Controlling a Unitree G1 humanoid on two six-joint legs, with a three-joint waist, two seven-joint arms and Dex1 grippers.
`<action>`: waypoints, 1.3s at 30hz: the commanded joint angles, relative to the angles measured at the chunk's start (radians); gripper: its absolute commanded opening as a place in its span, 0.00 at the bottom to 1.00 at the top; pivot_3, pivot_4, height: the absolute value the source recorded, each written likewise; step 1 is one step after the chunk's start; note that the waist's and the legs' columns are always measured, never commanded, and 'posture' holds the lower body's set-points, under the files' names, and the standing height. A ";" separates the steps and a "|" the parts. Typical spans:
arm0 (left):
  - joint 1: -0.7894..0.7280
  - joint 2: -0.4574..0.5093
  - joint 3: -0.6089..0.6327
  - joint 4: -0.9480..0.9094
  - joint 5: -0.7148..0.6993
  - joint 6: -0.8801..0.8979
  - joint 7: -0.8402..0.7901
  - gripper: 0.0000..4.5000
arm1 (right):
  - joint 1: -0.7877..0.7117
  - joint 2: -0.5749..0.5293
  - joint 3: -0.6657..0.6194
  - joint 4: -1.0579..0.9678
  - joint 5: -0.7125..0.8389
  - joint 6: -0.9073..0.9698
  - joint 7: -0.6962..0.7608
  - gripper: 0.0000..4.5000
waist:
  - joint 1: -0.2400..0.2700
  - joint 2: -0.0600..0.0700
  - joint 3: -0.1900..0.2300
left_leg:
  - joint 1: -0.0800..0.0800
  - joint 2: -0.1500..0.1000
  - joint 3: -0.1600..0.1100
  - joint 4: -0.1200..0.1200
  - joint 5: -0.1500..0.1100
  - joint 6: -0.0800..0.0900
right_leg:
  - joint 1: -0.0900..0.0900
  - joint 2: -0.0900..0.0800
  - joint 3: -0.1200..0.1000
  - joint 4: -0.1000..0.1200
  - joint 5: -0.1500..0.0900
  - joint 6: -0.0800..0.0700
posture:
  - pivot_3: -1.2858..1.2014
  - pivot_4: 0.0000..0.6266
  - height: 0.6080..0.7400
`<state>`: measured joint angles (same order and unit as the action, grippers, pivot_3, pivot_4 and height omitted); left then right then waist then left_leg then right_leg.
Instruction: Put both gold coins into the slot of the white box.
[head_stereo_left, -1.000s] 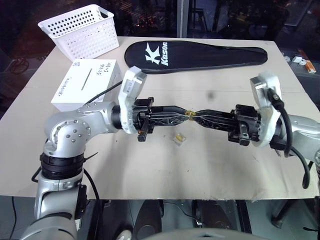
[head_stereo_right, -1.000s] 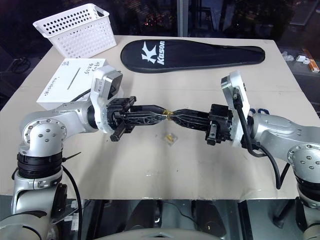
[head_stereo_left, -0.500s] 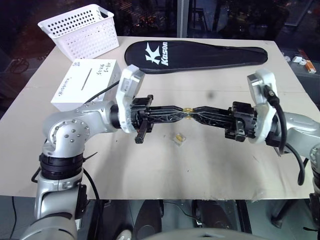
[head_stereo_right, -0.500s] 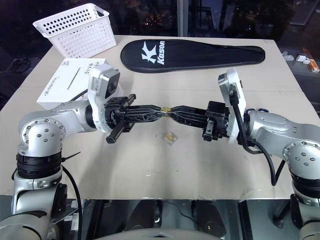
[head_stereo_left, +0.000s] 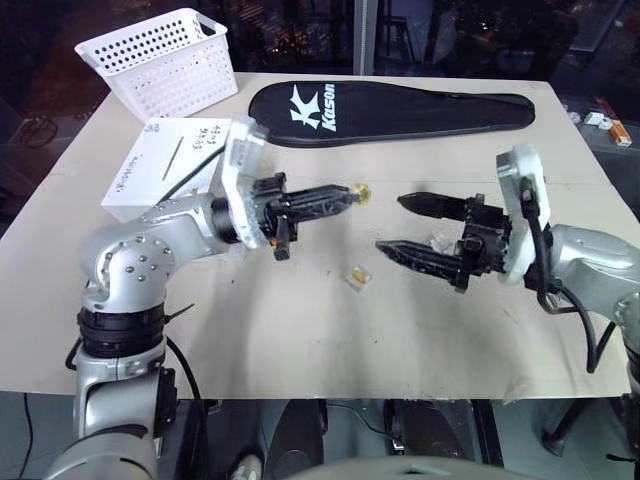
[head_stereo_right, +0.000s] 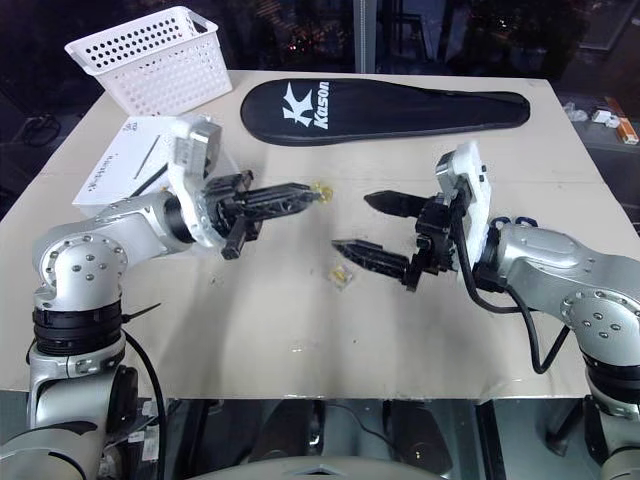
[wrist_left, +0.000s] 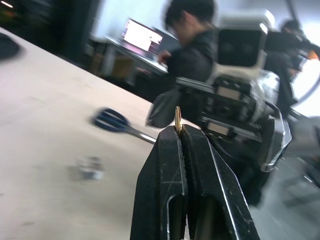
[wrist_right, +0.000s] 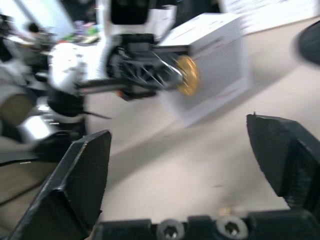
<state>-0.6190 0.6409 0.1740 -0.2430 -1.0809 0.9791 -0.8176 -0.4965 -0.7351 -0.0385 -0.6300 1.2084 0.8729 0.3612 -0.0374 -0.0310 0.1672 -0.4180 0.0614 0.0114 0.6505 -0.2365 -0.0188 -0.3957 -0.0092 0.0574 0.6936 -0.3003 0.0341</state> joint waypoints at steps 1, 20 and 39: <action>-0.058 0.034 0.117 -0.005 0.062 -0.065 0.158 0.00 | -0.053 0.002 -0.007 -0.015 -0.098 -0.063 0.051 0.99 | 0.000 0.000 0.001 | 0.000 0.000 0.000 0.000 0.000 0.000 | 0.000 0.000 0.000 0.000 0.000 0.000 | 0.52 0.24 1.00; -0.282 0.520 0.251 0.460 0.205 0.493 0.356 0.00 | -0.137 0.169 0.107 0.136 -0.430 -0.266 0.332 0.99 | 0.004 -0.001 0.005 | -0.001 -0.001 -0.001 -0.001 0.000 0.000 | -0.002 -0.002 -0.004 0.001 -0.001 0.001 | 0.52 0.24 1.00; -0.355 0.449 0.107 0.545 0.412 0.488 0.369 0.00 | -0.121 0.187 0.080 0.082 -0.438 -0.255 0.336 0.99 | -0.002 -0.002 0.005 | -0.002 -0.003 -0.003 0.000 0.000 -0.001 | -0.002 -0.004 -0.005 0.002 -0.001 0.001 | 0.52 0.24 1.00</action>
<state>-0.9663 1.0750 0.2838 0.2937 -0.7121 1.4703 -0.4625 -0.6129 -0.5499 0.0728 -0.5077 0.7623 0.6234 0.6994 -0.0393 -0.0326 0.1725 -0.4201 0.0581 0.0087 0.6503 -0.2362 -0.0192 -0.3976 -0.0136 0.0528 0.6961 -0.3011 0.0347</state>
